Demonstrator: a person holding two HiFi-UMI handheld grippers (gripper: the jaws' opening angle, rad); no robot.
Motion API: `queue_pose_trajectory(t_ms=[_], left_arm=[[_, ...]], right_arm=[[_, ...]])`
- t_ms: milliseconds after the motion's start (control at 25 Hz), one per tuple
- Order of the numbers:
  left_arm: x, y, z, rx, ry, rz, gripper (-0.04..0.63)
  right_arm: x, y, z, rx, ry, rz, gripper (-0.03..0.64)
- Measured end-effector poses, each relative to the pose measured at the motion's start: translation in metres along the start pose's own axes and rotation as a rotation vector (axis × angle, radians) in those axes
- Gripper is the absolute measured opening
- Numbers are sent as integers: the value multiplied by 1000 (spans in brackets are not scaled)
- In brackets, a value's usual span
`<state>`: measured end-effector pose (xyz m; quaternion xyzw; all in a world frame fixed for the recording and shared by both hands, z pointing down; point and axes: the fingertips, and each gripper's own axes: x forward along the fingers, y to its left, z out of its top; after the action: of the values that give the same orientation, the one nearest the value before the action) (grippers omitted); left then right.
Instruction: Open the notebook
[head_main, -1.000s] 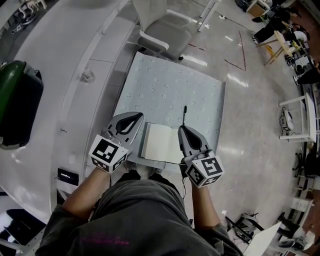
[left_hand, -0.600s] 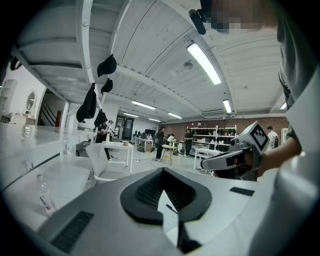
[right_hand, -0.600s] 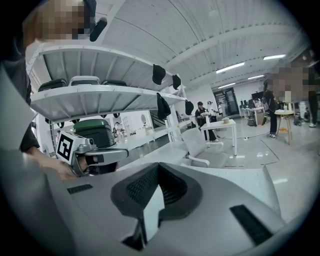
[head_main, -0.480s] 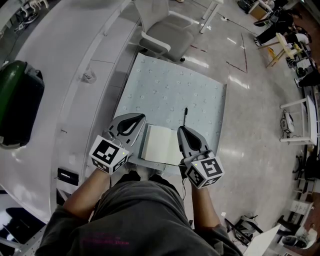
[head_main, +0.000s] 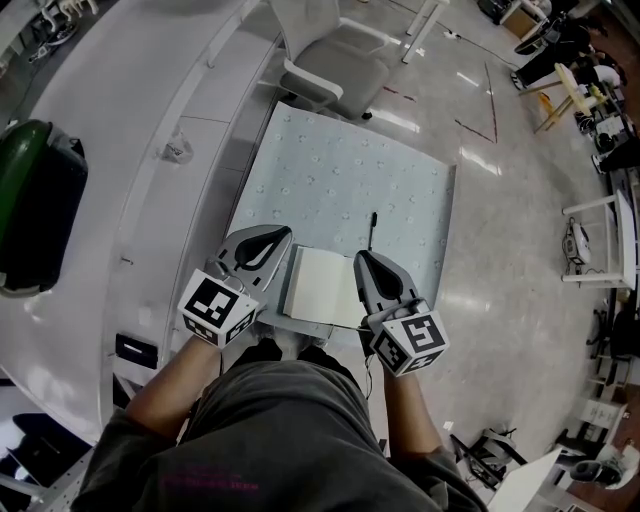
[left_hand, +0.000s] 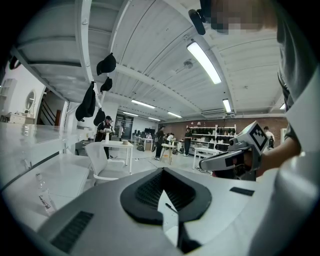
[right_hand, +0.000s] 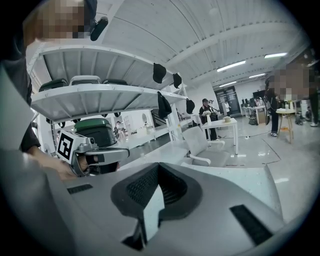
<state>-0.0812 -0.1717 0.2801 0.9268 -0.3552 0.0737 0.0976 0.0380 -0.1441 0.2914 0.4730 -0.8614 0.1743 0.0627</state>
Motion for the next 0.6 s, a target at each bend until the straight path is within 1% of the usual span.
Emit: queue_pose_trajectory(t_ms=[600], left_arm=[[0, -5, -8, -22, 5, -10, 0]], right_arm=[[-5, -1, -6, 22, 6, -9, 3]])
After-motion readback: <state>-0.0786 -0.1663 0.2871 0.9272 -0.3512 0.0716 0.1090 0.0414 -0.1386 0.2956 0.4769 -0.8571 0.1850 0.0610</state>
